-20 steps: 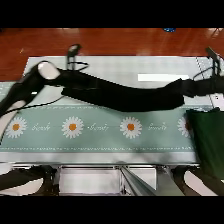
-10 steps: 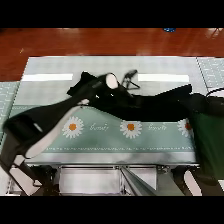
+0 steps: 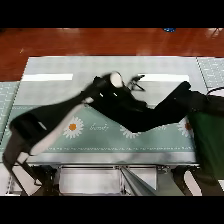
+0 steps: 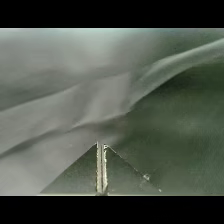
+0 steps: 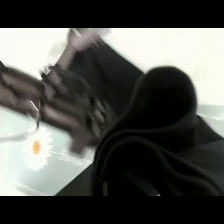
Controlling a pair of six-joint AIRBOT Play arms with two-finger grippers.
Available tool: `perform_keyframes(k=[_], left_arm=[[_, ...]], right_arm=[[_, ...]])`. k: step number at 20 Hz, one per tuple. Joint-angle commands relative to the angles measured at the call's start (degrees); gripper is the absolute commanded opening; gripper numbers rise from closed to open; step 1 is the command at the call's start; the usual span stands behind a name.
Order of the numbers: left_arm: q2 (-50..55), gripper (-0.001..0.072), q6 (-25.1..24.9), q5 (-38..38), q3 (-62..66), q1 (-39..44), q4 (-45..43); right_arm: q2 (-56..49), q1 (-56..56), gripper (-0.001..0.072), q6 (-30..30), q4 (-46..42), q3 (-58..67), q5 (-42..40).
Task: Fold the shirts.
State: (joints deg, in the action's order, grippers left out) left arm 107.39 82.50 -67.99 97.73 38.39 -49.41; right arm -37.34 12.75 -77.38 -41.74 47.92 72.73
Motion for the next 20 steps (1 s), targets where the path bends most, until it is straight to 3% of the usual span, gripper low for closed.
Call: perform_keyframes(k=[1,6,11,15,19,20], left_arm=[[-8.6,0.0019,1.4,-10.1,0.3,-12.4,-13.2],[-33.2,0.0019,2.4,-8.0,-10.1,-35.8,-18.4],[-56.6,0.002,4.4,-2.4,-28.4,-51.1,-18.3],[-65.8,0.002,5.4,0.6,-41.8,-51.3,-14.0],[-66.2,0.002,5.0,3.5,-51.3,-47.9,-10.3],[-66.0,0.002,5.0,4.7,-53.0,-46.7,-10.3]], right_arm=[[-4.6,-4.9,0.0019,1.9,5.3,2.4,-2.0],[-23.6,-23.1,0.0019,2.1,5.2,16.9,-13.3],[-48.6,-32.2,0.0019,0.5,5.7,35.9,-15.0],[-63.3,-37.3,0.0019,-2.6,6.1,46.7,-16.3],[-73.4,-40.5,0.002,-5.4,6.1,54.4,-17.4],[-74.9,-40.9,0.0074,-6.4,6.1,55.0,-18.7]])
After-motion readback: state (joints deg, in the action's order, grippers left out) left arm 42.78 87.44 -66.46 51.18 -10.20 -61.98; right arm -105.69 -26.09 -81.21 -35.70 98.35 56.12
